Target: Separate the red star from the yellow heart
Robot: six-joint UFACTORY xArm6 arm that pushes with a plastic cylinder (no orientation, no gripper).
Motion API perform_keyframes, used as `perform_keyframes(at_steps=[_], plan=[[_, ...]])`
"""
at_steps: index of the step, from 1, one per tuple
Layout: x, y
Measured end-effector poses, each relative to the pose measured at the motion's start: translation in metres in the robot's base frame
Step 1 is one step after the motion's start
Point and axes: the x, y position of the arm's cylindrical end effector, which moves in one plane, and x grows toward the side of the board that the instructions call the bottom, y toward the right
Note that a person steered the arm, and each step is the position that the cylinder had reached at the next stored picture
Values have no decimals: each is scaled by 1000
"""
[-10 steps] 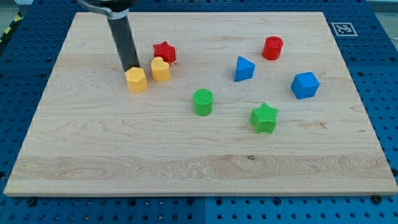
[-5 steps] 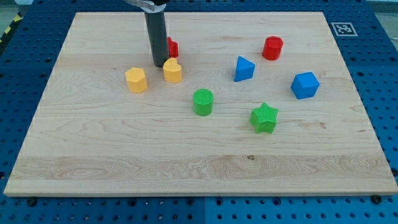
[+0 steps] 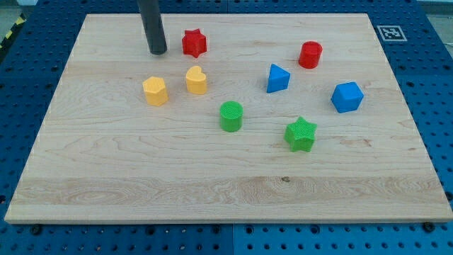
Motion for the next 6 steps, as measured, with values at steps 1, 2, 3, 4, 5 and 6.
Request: perform_keyframes(at_steps=[1,2,3,4,5,6], plan=[[-23,4],[-17,26],[-10,54],[-10,93],[-9,130],[-9,133]])
